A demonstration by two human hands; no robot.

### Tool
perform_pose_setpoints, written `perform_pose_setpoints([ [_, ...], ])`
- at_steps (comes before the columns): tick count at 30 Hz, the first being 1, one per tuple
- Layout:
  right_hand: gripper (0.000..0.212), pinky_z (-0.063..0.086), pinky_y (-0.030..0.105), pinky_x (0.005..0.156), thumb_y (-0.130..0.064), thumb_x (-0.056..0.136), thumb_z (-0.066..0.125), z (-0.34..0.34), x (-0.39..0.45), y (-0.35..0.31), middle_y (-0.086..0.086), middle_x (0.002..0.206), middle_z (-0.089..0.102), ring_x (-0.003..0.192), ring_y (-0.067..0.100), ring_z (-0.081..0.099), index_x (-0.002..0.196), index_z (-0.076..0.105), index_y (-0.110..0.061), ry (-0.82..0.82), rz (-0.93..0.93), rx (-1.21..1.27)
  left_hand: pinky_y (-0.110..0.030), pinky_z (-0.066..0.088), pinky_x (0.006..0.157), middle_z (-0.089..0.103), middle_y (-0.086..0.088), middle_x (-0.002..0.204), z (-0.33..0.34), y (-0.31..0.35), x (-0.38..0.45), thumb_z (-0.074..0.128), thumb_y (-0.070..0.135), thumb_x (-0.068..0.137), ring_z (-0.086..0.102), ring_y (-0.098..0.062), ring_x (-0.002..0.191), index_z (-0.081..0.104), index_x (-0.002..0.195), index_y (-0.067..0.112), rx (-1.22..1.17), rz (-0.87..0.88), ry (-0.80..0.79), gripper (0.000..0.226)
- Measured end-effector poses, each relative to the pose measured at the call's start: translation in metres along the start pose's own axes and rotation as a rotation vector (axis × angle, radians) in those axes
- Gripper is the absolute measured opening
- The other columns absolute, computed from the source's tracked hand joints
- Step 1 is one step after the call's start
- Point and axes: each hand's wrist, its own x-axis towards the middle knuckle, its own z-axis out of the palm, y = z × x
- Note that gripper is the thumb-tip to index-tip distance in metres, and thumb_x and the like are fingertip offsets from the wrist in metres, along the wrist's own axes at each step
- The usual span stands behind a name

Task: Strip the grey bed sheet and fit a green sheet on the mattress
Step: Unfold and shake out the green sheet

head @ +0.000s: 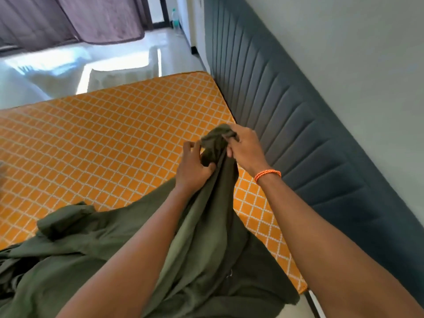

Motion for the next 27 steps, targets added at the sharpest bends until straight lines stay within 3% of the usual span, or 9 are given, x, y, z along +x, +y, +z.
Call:
perform_pose_setpoints([
  [2, 0.021, 0.055, 0.039, 0.075, -0.031, 0.101, 0.057, -0.007, 0.026, 0.007, -0.016, 0.082, 0.073, 0.081, 0.005, 0.069, 0.117, 0.070, -0.024, 0.137, -0.064, 0.080, -0.040, 0.051, 0.082, 0.038, 0.002, 0.126, 0.014, -0.017, 0.007, 0.074, 0.033, 0.083, 0.059, -0.026, 0.100, 0.054, 0.136, 0.035, -0.067, -0.141, -0.057, 0.056],
  [5, 0.021, 0.051, 0.043, 0.072, -0.035, 0.105, 0.054, -0.007, 0.052, 0.023, -0.006, 0.071, 0.066, 0.071, 0.012, 0.063, 0.115, 0.070, -0.025, 0.242, -0.017, 0.216, -0.041, 0.053, 0.083, 0.066, 0.005, 0.119, 0.024, -0.035, 0.015, 0.065, 0.040, 0.089, 0.065, -0.027, 0.108, 0.063, 0.125, 0.046, -0.091, -0.258, -0.020, 0.037],
  [8, 0.019, 0.049, 0.038, 0.061, -0.027, 0.107, 0.050, -0.001, 0.063, 0.040, 0.000, 0.072, 0.067, 0.057, 0.015, 0.059, 0.111, 0.068, -0.026, 0.290, 0.064, 0.241, -0.040, 0.052, 0.081, 0.076, 0.005, 0.115, 0.026, -0.045, 0.027, 0.058, 0.025, 0.086, 0.068, -0.028, 0.109, 0.068, 0.124, 0.048, 0.034, -0.396, 0.084, 0.046],
  [12, 0.023, 0.049, 0.038, 0.063, -0.034, 0.106, 0.048, -0.002, 0.082, 0.071, -0.001, 0.070, 0.071, 0.062, 0.023, 0.066, 0.107, 0.069, -0.023, 0.535, 0.173, 0.045, -0.040, 0.059, 0.074, 0.079, -0.004, 0.087, 0.024, -0.096, 0.053, 0.044, 0.013, 0.086, 0.074, -0.032, 0.086, 0.071, 0.114, 0.034, 0.077, -0.663, 0.022, 0.045],
  [15, 0.026, 0.053, 0.042, 0.075, -0.035, 0.105, 0.047, -0.001, 0.109, 0.089, 0.000, 0.070, 0.071, 0.071, 0.028, 0.069, 0.105, 0.068, -0.019, 0.692, 0.221, 0.027, -0.040, 0.061, 0.057, 0.077, -0.014, 0.074, 0.023, -0.119, 0.082, 0.029, 0.008, 0.099, 0.076, -0.037, 0.067, 0.061, 0.135, 0.027, -0.277, -0.788, -0.002, 0.051],
  [17, 0.031, 0.052, 0.040, 0.077, -0.035, 0.104, 0.049, 0.000, 0.142, 0.094, 0.002, 0.073, 0.073, 0.074, 0.028, 0.071, 0.104, 0.069, -0.011, 0.663, 0.253, 0.092, -0.050, 0.063, 0.074, 0.077, -0.019, 0.104, 0.015, -0.124, 0.120, 0.029, 0.008, 0.104, 0.075, -0.042, 0.091, 0.060, 0.137, 0.018, -0.299, -0.717, 0.093, 0.046],
  [20, 0.039, 0.050, 0.044, 0.085, -0.034, 0.102, 0.050, -0.010, 0.205, 0.095, 0.019, 0.101, 0.076, 0.097, 0.037, 0.070, 0.111, 0.072, -0.003, 0.610, 0.248, 0.068, -0.043, 0.046, 0.109, 0.064, -0.019, 0.140, -0.017, -0.109, 0.188, 0.037, 0.009, 0.103, 0.060, -0.039, 0.128, 0.058, 0.143, 0.013, -0.159, -0.547, 0.260, 0.046],
  [24, 0.038, 0.038, 0.030, 0.103, -0.024, 0.109, 0.044, -0.020, 0.291, 0.066, 0.017, 0.138, 0.063, 0.127, 0.031, 0.056, 0.138, 0.061, -0.007, 0.528, 0.181, 0.088, -0.042, 0.046, 0.101, 0.064, -0.025, 0.134, -0.084, -0.071, 0.275, 0.048, 0.017, 0.102, 0.062, -0.042, 0.122, 0.039, 0.156, 0.022, -0.047, -0.364, 0.401, 0.056],
  [27, 0.049, 0.026, 0.021, 0.117, -0.024, 0.110, 0.041, -0.022, 0.354, 0.058, 0.016, 0.160, 0.040, 0.147, 0.024, 0.038, 0.157, 0.040, -0.010, 0.451, 0.144, 0.232, -0.045, 0.048, 0.104, 0.061, -0.021, 0.139, -0.129, -0.063, 0.329, 0.061, 0.031, 0.091, 0.063, -0.041, 0.123, 0.013, 0.165, 0.035, -0.002, -0.275, 0.500, 0.088],
])
